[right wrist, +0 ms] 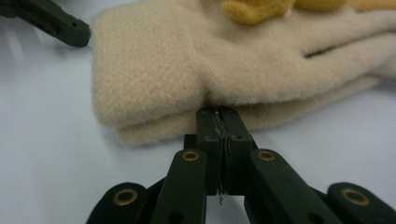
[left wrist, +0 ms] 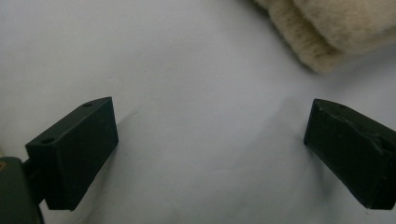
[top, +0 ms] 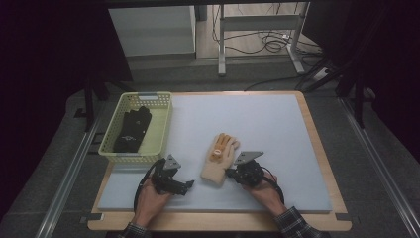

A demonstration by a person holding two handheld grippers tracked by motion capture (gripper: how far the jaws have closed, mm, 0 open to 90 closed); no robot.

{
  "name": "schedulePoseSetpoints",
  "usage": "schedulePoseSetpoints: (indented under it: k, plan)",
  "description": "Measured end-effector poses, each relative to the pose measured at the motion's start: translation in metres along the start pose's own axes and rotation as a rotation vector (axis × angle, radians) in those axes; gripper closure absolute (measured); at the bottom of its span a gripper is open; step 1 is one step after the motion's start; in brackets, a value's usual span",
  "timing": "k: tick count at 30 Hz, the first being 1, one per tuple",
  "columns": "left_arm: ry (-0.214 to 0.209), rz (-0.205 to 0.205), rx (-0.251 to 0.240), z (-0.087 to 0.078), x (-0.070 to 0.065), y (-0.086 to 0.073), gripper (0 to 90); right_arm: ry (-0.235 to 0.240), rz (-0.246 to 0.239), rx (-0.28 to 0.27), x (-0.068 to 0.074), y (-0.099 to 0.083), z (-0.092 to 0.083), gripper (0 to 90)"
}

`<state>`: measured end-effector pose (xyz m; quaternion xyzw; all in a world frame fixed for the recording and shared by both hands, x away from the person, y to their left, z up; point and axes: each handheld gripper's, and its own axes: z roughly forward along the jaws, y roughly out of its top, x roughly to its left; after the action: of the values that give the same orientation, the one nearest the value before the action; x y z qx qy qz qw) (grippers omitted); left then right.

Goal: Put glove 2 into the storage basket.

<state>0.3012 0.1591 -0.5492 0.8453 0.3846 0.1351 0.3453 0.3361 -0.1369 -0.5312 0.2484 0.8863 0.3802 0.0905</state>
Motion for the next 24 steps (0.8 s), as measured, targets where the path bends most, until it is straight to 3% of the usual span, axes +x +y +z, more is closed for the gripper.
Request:
schedulePoseSetpoints:
  k: [15, 19, 21, 24]
  plan:
    - [0.003, -0.004, 0.006, 0.0, 0.001, -0.001, 0.3, -0.01, -0.037, -0.003, 0.014, 0.025, 0.03, 85.8]
    - [0.004, -0.003, 0.003, 0.0, 0.001, -0.001, 0.1, -0.007, -0.057, 0.01, 0.013, 0.024, 0.026, 80.7]
    - [0.004, -0.005, 0.0, 0.0, 0.001, -0.002, 0.1, -0.03, -0.068, 0.016, 0.01, 0.021, 0.018, 78.8]
    - [0.003, -0.006, -0.001, 0.0, 0.001, -0.002, 0.2, -0.053, -0.047, 0.003, 0.001, 0.016, 0.004, 74.9]
